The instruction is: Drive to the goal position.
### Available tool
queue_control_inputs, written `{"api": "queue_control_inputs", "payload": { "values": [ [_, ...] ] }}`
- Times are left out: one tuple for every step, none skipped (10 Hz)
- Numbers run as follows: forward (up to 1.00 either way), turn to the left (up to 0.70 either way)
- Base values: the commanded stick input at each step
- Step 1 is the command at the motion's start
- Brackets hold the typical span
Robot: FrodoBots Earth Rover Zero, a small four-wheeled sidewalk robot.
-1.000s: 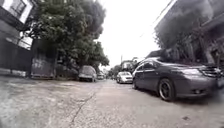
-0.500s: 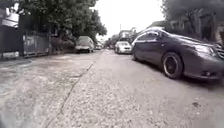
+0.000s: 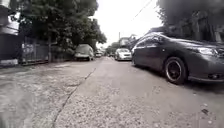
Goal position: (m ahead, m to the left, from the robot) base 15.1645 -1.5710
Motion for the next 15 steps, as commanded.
{"api": "queue_control_inputs", "payload": {
  "values": [
    [0.30, 0.00],
    [0.30, 0.00],
    [0.30, 0.00],
    [0.30, 0.00],
    [0.30, 0.00],
    [0.30, 0.00],
    [0.30, 0.00],
    [0.30, 0.00],
    [0.30, 0.00],
    [0.30, 0.00],
    [0.37, 0.00],
    [0.50, 0.00],
    [0.50, 0.00],
    [0.55, 0.00],
    [0.70, 0.00]
  ]
}}
